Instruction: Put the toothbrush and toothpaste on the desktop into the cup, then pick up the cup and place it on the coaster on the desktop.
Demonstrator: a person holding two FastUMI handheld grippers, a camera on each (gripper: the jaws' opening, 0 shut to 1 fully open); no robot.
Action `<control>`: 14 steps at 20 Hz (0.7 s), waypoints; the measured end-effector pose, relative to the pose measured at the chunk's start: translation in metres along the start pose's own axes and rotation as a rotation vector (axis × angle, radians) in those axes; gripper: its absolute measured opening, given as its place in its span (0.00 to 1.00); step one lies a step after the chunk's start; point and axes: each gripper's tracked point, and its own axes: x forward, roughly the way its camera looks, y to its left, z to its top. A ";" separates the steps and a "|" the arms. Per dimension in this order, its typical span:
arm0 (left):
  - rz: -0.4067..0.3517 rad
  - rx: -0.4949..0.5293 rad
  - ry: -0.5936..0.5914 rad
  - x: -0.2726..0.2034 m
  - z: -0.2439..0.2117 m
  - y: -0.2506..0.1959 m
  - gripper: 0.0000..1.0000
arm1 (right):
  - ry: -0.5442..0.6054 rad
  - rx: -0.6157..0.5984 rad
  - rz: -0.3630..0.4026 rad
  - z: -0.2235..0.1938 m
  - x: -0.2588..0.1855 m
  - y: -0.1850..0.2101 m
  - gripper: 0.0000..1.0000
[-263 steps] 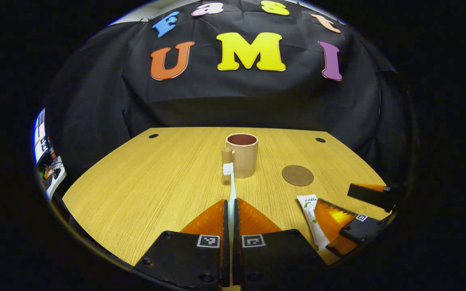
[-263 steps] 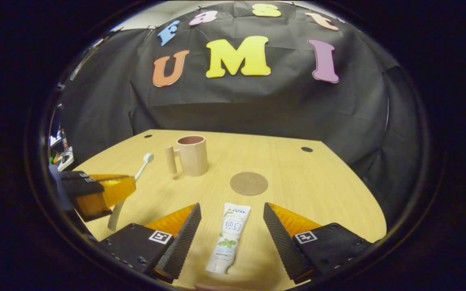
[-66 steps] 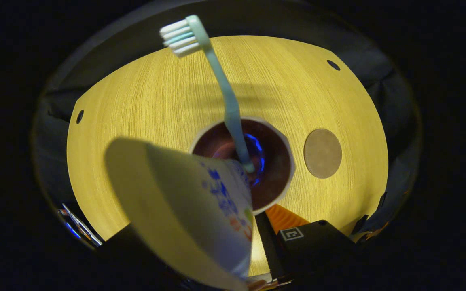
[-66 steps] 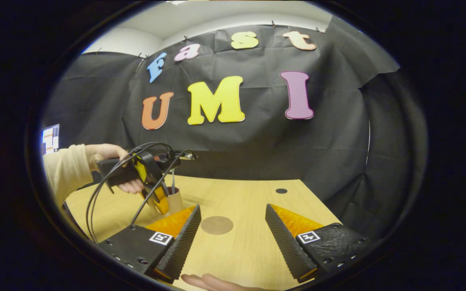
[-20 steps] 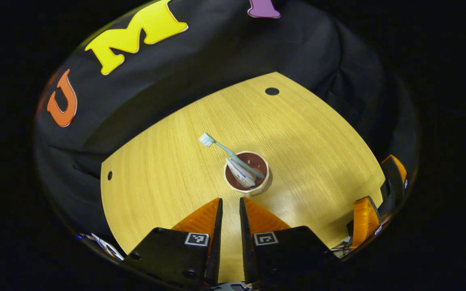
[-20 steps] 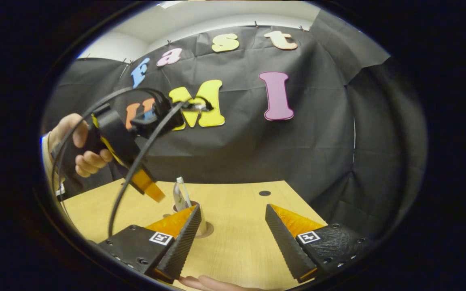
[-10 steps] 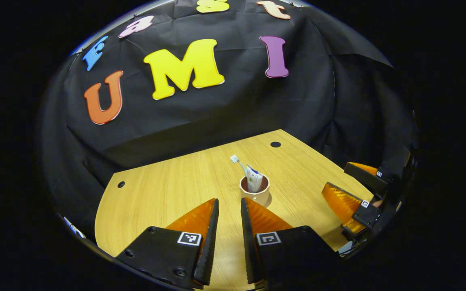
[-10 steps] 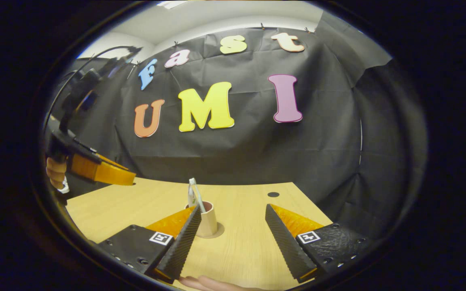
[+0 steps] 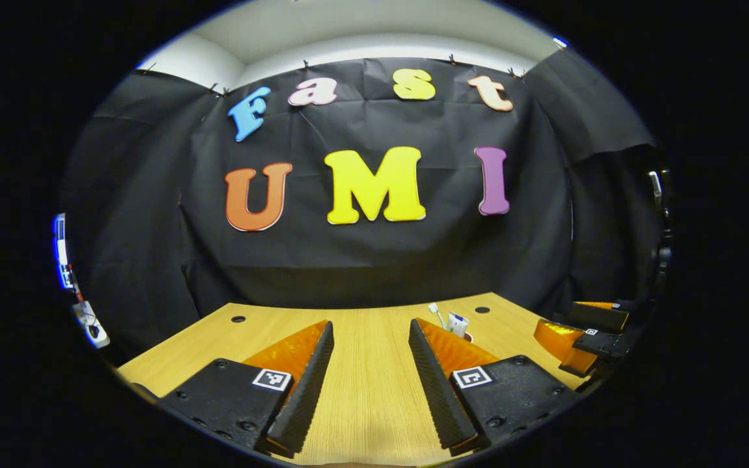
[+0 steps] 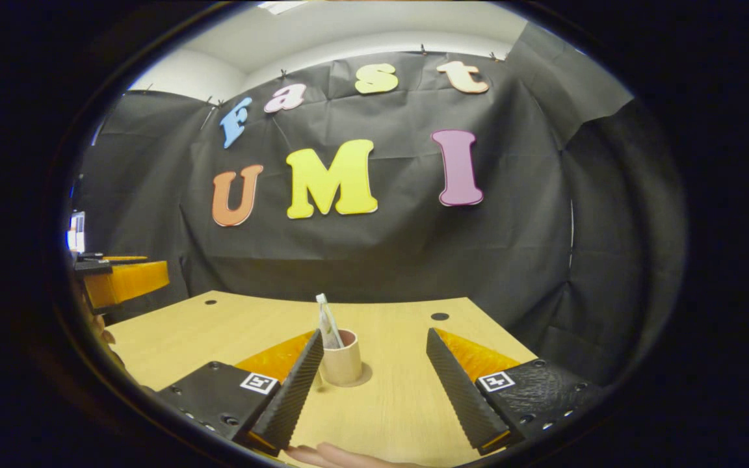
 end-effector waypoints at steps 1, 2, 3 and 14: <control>0.017 -0.001 0.008 -0.002 -0.006 0.009 0.81 | -0.016 -0.002 0.003 0.004 -0.004 0.006 0.96; 0.039 0.008 0.017 -0.005 -0.015 0.016 0.84 | -0.027 -0.013 0.006 0.004 -0.007 0.012 0.96; 0.048 0.014 0.004 -0.005 -0.018 0.022 0.86 | -0.037 -0.027 0.004 0.005 -0.010 0.016 0.96; 0.007 -0.053 -0.051 0.001 -0.027 0.003 0.88 | -0.088 -0.091 0.030 0.002 -0.022 0.044 0.96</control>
